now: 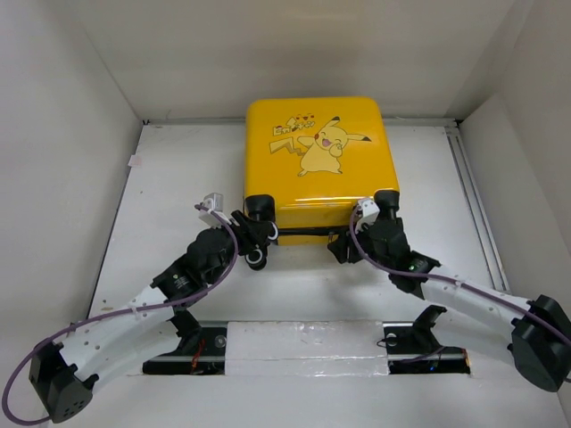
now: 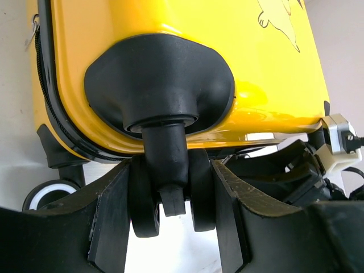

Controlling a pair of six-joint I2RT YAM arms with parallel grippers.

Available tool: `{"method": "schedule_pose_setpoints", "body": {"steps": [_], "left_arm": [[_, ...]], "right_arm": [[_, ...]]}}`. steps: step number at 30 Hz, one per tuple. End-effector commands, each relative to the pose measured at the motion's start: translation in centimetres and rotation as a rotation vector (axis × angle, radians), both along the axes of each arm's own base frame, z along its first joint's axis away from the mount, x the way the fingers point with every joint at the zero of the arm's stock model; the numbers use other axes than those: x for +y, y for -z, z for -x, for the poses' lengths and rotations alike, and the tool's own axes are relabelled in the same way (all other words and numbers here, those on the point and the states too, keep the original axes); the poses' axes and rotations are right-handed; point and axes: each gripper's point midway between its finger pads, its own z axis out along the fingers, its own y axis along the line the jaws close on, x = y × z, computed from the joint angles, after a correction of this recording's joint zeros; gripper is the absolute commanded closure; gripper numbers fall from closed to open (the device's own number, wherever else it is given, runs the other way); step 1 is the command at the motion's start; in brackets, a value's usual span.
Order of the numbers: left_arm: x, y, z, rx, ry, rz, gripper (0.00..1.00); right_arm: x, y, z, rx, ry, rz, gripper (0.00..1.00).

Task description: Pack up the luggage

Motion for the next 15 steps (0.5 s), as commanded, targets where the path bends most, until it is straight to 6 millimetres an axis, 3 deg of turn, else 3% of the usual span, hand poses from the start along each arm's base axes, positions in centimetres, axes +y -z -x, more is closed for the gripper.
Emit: {"method": "schedule_pose_setpoints", "body": {"steps": [1,3,5,8,13,15], "left_arm": [[-1.7,-4.6,0.0,-0.137,0.081,0.1,1.0],[-1.8,-5.9,0.0,-0.156,0.081,0.118,1.0],[-1.7,-6.1,0.0,-0.161,0.082,0.109,1.0],[-1.7,-5.6,0.0,-0.154,0.082,0.102,1.0],[-1.8,-5.4,0.2,-0.153,0.093,0.103,1.0],[-1.8,-5.4,0.2,-0.153,0.093,0.103,1.0]], "right_arm": [[0.9,-3.4,-2.0,-0.104,0.038,-0.067,0.46],[1.3,-4.2,-2.5,-0.135,0.038,-0.095,0.46],[1.8,-3.8,-3.1,-0.135,0.034,-0.08,0.46],[2.4,-3.7,-3.9,-0.137,0.029,-0.066,0.46],[3.2,-4.6,-4.6,-0.164,0.037,-0.118,0.58],[3.3,-5.4,-5.0,-0.178,0.056,-0.153,0.58]]}}
